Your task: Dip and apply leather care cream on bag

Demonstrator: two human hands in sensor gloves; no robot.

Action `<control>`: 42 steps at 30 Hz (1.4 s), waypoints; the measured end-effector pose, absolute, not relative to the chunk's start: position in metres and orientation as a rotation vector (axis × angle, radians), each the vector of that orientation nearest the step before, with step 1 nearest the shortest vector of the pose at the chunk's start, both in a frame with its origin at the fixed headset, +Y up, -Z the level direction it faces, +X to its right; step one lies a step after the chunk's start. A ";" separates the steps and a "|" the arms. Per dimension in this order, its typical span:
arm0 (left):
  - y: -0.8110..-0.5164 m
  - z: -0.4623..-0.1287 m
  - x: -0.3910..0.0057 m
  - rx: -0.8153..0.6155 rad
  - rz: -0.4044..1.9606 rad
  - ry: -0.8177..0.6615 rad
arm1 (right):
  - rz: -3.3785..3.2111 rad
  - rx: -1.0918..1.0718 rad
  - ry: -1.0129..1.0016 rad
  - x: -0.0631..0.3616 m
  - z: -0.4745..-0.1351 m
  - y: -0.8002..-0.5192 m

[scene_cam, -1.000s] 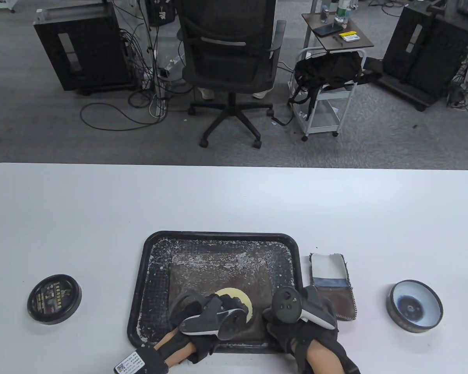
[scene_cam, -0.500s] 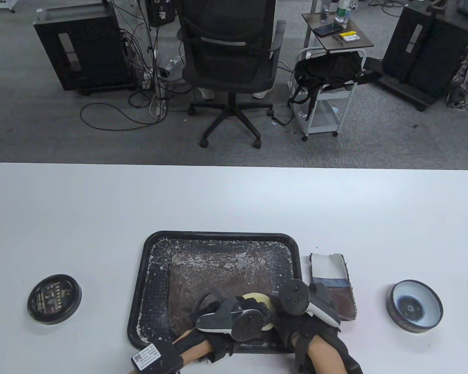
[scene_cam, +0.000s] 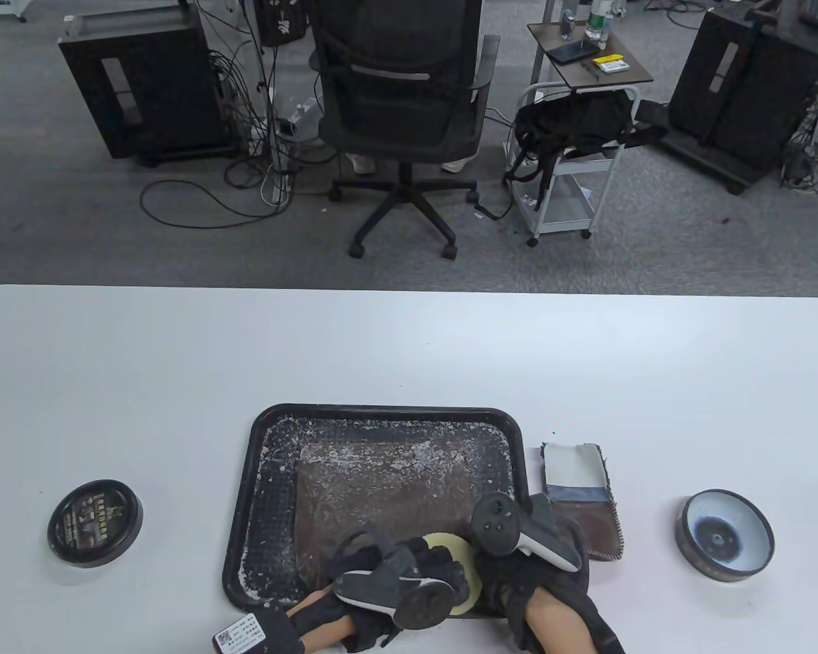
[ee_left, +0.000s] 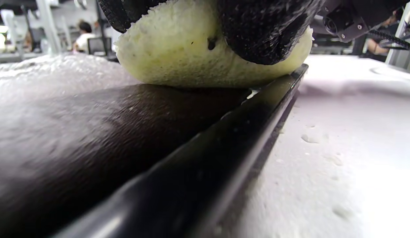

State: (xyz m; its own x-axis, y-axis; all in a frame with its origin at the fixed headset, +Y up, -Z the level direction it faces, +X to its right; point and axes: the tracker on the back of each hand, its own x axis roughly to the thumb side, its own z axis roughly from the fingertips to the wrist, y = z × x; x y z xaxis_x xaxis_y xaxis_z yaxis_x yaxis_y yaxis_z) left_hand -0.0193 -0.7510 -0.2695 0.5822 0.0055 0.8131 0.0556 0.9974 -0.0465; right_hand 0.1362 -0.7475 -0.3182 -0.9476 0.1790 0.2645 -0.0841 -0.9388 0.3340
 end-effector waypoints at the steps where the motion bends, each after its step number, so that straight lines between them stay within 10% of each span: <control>1: -0.752 -0.271 -0.024 -0.084 -0.015 -0.940 | 2.943 0.445 0.478 0.135 -0.318 -0.747; 21: -0.757 -0.268 -0.136 -0.174 -0.058 -0.787 | 3.042 0.466 0.420 0.121 -0.319 -0.745; 42: -0.746 -0.276 -0.171 -0.332 -0.127 -0.635 | 3.020 0.461 0.412 0.125 -0.318 -0.747</control>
